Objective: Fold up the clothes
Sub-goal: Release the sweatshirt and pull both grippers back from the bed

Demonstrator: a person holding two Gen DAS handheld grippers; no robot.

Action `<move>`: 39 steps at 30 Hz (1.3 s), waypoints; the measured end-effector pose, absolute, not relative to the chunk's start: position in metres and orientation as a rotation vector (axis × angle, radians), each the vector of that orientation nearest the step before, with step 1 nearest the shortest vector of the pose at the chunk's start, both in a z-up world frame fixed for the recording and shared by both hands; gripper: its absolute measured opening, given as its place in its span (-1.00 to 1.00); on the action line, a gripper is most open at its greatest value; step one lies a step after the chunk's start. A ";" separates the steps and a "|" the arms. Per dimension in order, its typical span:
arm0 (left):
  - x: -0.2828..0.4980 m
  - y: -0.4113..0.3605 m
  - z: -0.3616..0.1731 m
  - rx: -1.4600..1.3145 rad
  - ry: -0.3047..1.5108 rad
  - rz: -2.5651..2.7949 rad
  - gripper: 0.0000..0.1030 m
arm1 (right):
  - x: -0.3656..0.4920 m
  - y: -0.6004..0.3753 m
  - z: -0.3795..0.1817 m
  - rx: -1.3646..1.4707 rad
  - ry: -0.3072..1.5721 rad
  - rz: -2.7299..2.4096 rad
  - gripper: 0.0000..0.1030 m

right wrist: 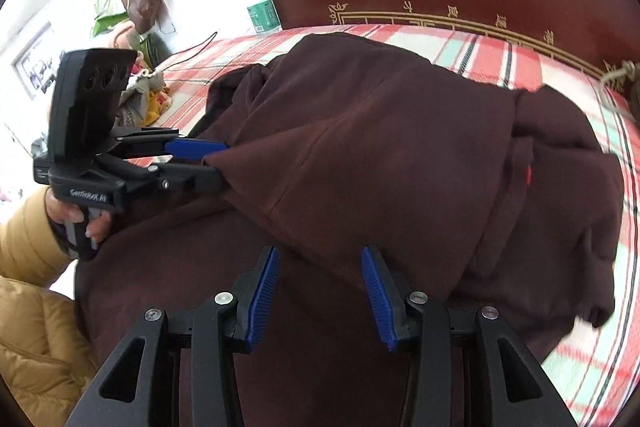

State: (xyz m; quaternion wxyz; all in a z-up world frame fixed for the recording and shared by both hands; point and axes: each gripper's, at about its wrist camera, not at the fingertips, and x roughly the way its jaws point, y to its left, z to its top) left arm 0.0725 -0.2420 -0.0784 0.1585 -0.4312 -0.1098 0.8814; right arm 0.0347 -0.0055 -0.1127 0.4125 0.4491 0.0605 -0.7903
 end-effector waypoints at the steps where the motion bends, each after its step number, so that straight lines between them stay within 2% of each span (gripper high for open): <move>1: 0.080 -0.247 -0.075 -1.218 -0.339 2.529 0.07 | 0.039 0.000 -0.110 1.125 0.128 -1.988 -0.08; 3: 0.097 -0.259 -0.070 -1.193 -0.387 2.548 0.13 | 0.050 0.017 -0.102 1.113 0.046 -1.995 0.04; 5: 0.119 -0.271 -0.066 -1.174 -0.435 2.573 0.32 | 0.065 0.040 -0.096 1.105 -0.067 -1.992 0.24; 10: 0.179 -0.303 -0.066 -1.171 -0.609 2.595 0.35 | 0.115 0.092 -0.096 1.127 -0.219 -2.027 0.46; 13: 0.212 -0.316 -0.074 -1.175 -0.723 2.588 0.39 | 0.143 0.112 -0.105 1.180 -0.275 -2.040 0.47; 15: 0.228 -0.318 -0.080 -1.188 -0.762 2.572 0.56 | 0.159 0.119 -0.109 1.202 -0.295 -2.030 0.48; 19: 0.248 -0.310 -0.093 -1.252 -0.771 2.517 0.56 | 0.187 0.125 -0.112 1.209 -0.300 -2.009 0.54; 30: 0.263 -0.275 -0.101 -1.283 -0.713 2.378 0.58 | 0.216 0.106 -0.123 1.152 -0.284 -1.956 0.53; 32: 0.262 -0.272 -0.101 -1.297 -0.719 2.356 0.58 | 0.218 0.101 -0.125 1.150 -0.289 -1.937 0.41; 34: 0.261 -0.268 -0.102 -1.310 -0.725 2.333 0.54 | 0.218 0.098 -0.128 1.163 -0.278 -1.942 0.13; 35: 0.260 -0.267 -0.102 -1.317 -0.727 2.321 0.38 | 0.216 0.100 -0.130 1.172 -0.296 -1.943 0.07; 36: 0.260 -0.265 -0.103 -1.324 -0.730 2.310 0.11 | 0.214 0.101 -0.131 1.180 -0.313 -1.944 -0.15; 37: 0.259 -0.263 -0.103 -1.330 -0.733 2.298 -0.02 | 0.212 0.102 -0.133 1.189 -0.330 -1.944 -0.42; 39: 0.259 -0.267 -0.105 -1.361 -0.755 2.288 -0.32 | 0.208 0.104 -0.137 1.211 -0.355 -1.937 -0.56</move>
